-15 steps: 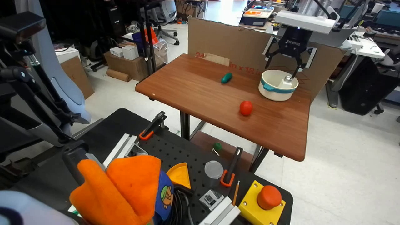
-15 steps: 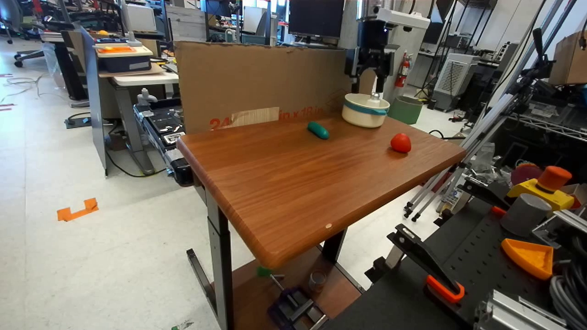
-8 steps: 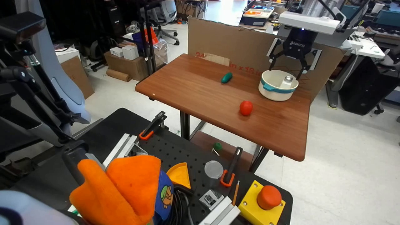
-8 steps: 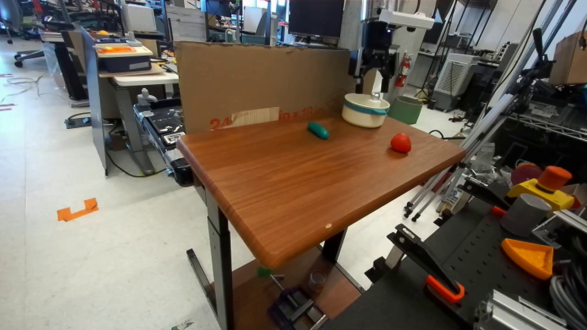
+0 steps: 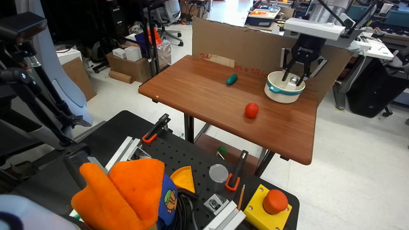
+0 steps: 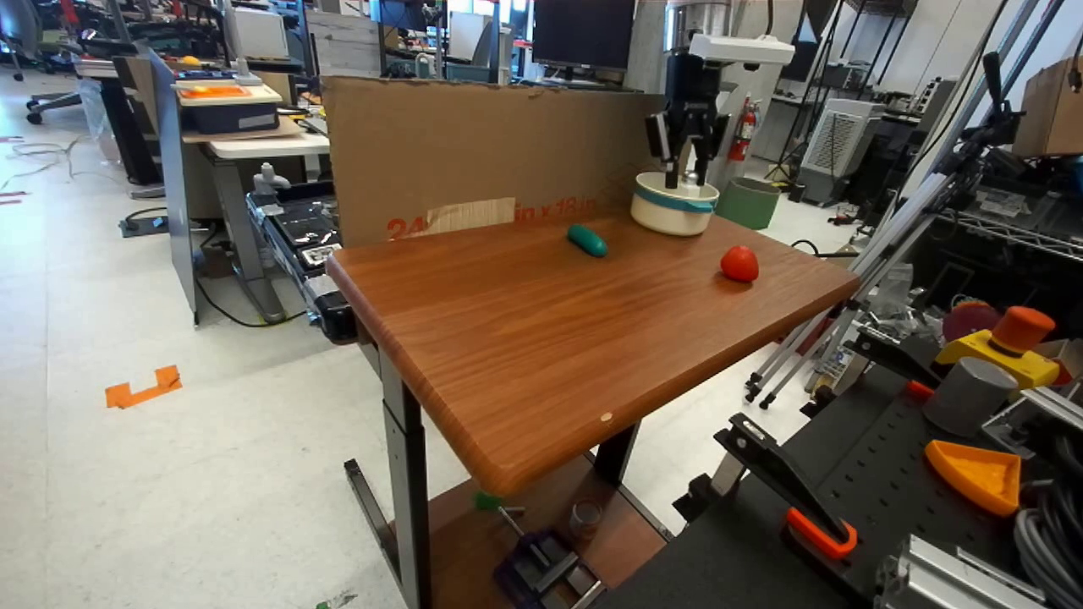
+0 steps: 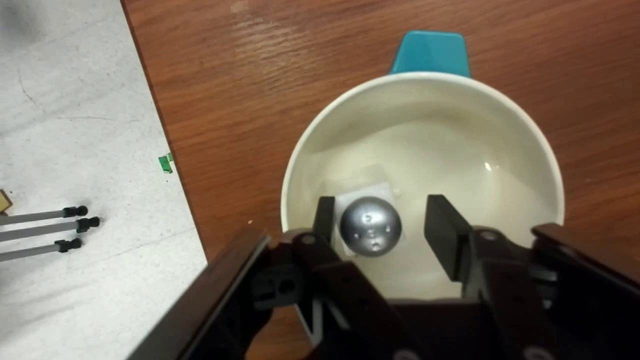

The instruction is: Remove the white bottle from the white bowl and put it on the table

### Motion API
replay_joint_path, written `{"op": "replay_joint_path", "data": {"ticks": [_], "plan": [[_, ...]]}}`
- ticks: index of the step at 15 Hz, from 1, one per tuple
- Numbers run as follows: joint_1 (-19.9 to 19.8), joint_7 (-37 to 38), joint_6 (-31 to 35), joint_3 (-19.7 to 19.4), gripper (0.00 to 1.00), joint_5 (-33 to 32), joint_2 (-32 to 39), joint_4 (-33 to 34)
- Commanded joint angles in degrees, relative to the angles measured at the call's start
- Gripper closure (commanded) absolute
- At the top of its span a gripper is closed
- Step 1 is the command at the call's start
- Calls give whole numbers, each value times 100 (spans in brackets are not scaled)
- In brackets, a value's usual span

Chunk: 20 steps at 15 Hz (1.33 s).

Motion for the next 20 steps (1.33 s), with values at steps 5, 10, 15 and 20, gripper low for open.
{"op": "replay_joint_path", "data": {"ticks": [5,10,15,20], "plan": [[-102,-433,-235,189,84,136,-372,-24],[-93,-1326,-613,286,84,-15,-1352,-727],[-12,-1618,-2263,106,84,-521,-1696,-816],[-139,-776,-2383,40,84,-176,-1195,-590]]}}
